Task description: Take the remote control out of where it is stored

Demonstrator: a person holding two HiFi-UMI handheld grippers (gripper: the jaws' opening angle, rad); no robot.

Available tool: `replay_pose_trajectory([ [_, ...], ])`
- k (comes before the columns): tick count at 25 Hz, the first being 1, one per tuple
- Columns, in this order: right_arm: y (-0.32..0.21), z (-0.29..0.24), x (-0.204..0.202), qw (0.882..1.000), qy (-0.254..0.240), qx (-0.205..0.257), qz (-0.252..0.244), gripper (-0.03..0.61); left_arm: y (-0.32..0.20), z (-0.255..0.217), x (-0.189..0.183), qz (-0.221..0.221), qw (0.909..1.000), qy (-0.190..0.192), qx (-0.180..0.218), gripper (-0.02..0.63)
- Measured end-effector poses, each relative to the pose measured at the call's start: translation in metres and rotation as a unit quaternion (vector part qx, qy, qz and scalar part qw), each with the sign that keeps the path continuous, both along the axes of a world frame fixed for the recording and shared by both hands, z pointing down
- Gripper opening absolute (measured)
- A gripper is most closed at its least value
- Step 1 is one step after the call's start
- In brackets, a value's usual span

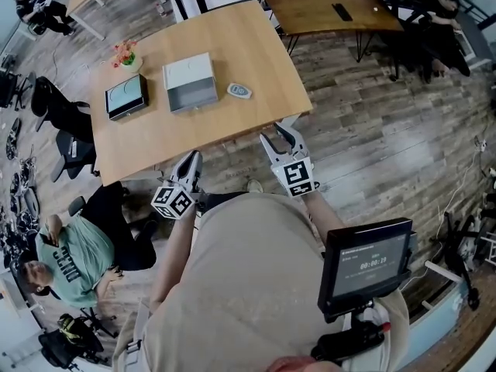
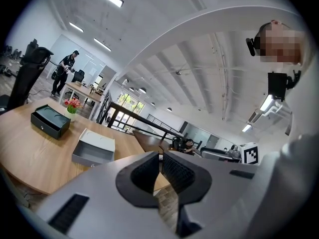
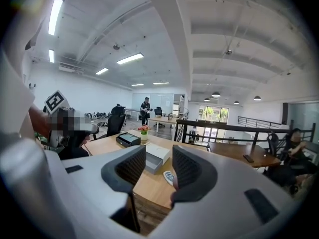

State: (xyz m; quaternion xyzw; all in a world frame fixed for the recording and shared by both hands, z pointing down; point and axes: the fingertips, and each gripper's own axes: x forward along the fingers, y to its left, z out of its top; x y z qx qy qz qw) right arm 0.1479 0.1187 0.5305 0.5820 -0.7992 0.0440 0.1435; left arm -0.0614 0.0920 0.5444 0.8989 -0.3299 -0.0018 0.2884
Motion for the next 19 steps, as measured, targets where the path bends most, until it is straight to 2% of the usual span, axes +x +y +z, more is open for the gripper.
replay_pose_trajectory([
  [19, -0.014, -0.024, -0.012, 1.000, 0.012, 0.009, -0.024, 0.176, -0.003, -0.024, 0.006, 0.019, 0.9992, 0.034, 0.009, 0.008],
])
